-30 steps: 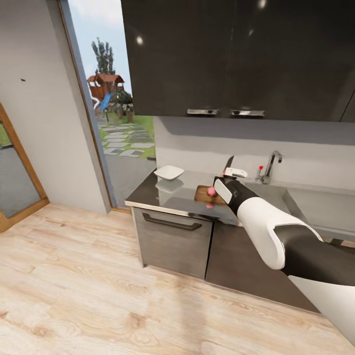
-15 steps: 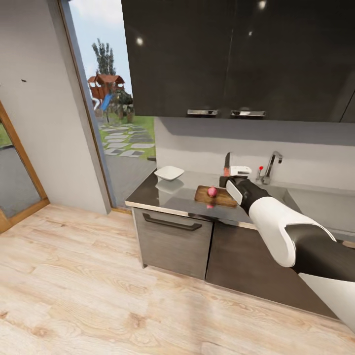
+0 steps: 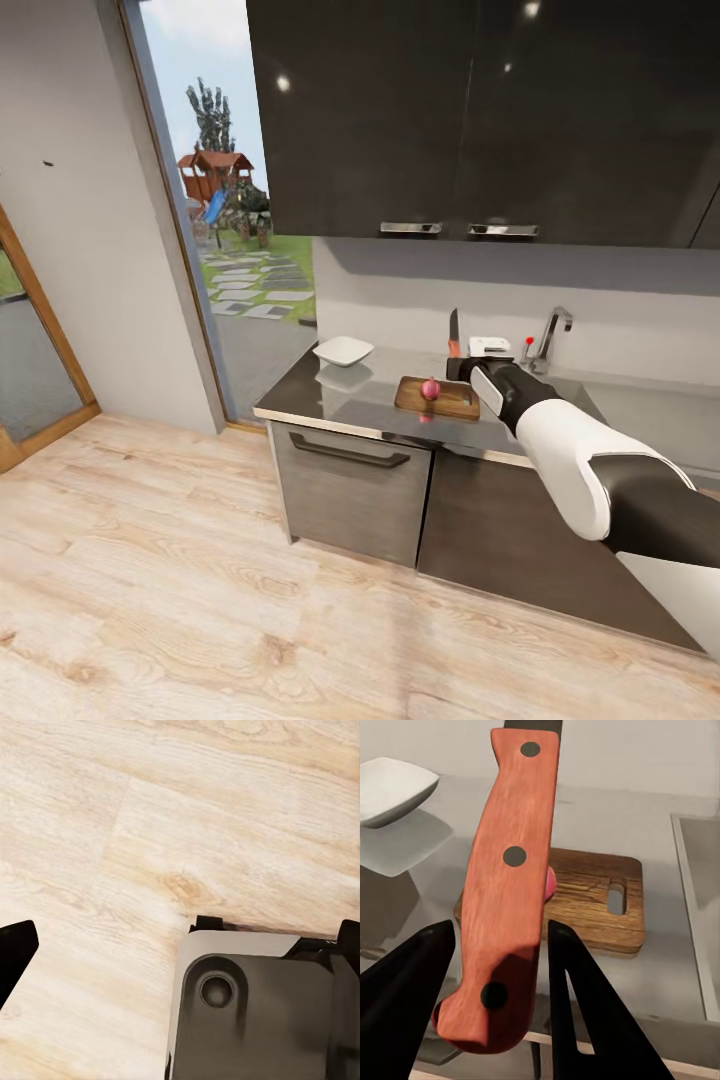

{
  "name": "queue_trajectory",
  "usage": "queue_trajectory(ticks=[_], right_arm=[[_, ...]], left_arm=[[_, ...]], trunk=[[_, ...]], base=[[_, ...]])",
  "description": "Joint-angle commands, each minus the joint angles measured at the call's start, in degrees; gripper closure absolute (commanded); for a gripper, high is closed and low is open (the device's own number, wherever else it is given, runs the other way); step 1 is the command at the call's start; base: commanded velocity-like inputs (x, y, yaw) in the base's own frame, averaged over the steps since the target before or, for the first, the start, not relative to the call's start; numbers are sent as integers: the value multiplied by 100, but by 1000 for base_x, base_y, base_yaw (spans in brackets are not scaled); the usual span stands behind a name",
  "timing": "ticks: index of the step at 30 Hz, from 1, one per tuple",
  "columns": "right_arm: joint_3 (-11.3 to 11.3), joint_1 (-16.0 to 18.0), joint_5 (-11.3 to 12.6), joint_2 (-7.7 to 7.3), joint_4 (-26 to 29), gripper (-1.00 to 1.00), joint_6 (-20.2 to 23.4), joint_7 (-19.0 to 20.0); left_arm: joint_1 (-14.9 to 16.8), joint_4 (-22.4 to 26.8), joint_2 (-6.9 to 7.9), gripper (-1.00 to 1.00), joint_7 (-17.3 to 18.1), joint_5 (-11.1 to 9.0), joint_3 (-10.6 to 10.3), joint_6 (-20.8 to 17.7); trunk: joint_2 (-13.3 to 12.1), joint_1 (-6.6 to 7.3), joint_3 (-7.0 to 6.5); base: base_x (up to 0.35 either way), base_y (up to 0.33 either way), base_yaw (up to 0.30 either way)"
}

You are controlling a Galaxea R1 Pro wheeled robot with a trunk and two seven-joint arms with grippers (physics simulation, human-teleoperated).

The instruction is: In the kitchen, take the Vidalia onion out of the sink, dice it on the chopping board with the paring knife, put the diced onion into the bowl on the countertop, then place both the paring knife and the chopping board into the sink.

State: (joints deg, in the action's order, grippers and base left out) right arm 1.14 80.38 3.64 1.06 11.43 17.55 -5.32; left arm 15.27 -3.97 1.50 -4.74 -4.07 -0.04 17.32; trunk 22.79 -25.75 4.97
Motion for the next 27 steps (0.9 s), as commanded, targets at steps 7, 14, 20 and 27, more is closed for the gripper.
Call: queue_trajectory(ticks=[7,14,20,27], right_arm=[[18,4,24,2,8,100,29,-14],[18,4,23,1,8,100,29,-13],[18,4,22,6,8,100,35,-13],[12,4,22,8,8,100,46,-21]], left_arm=[[11,-25,0,-100,6,-41,-4,43],[11,-25,0,-100,4,-41,-4,43],[11,-25,0,-100,5,-41,-4,43],[11,-25,0,-100,6,-39,-4,43]], trunk=[[13,-4,13],[13,-4,13],[13,-4,13],[13,-4,-1]], base=[[0,0,0],[0,0,0],[0,0,0],[0,0,-57]])
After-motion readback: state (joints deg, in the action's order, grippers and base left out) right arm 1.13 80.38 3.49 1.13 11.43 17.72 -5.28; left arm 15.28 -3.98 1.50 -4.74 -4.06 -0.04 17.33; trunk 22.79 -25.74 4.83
